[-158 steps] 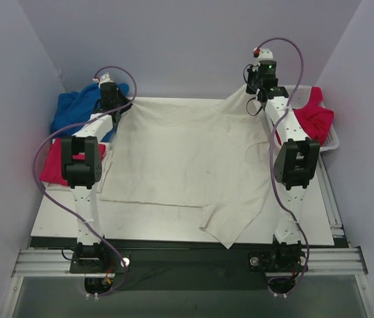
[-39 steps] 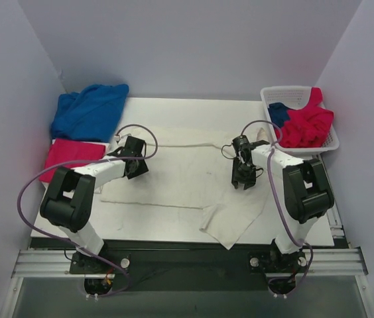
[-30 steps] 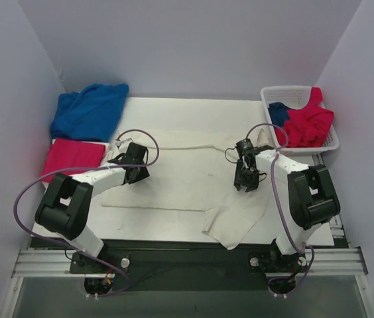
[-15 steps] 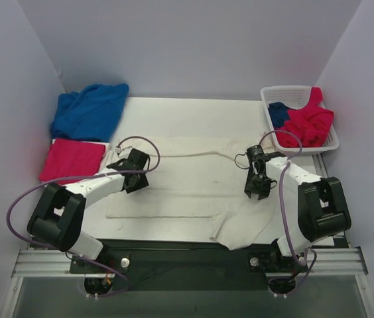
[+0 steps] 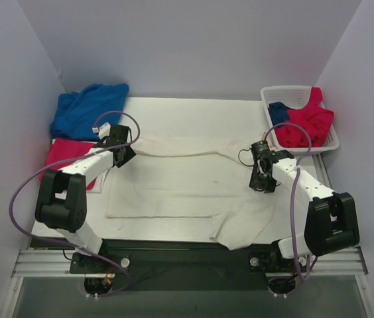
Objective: Fold and stack the t-shirts
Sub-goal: Fold the flattened tshirt in 1/3 of the way
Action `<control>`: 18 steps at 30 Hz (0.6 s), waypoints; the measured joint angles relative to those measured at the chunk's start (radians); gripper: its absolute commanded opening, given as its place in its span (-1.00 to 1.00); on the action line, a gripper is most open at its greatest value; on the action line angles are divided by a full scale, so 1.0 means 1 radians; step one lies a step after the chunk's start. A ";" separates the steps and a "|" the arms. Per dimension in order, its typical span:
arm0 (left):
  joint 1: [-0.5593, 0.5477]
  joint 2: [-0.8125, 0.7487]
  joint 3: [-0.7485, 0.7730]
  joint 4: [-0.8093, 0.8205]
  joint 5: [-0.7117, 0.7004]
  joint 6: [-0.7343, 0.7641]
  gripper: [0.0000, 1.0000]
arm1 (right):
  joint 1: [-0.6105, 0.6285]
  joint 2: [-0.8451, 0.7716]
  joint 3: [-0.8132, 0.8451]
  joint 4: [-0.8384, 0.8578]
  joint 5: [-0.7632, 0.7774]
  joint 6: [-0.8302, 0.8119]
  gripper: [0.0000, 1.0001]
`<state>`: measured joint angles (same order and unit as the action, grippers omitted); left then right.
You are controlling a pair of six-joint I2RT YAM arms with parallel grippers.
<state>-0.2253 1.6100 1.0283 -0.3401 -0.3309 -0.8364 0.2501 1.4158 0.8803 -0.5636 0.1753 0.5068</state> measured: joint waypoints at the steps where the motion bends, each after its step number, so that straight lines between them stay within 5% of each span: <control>1: 0.000 0.031 0.003 0.015 0.008 -0.005 -0.02 | 0.000 0.000 0.002 -0.002 0.003 -0.002 -0.27; 18: 0.006 0.240 0.100 0.120 0.008 -0.038 -0.03 | -0.001 0.005 0.013 -0.004 0.011 -0.002 -0.31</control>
<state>-0.2188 1.8496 1.1278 -0.2203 -0.3225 -0.8745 0.2493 1.4208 0.8936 -0.5678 0.1867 0.5053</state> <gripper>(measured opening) 0.486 0.354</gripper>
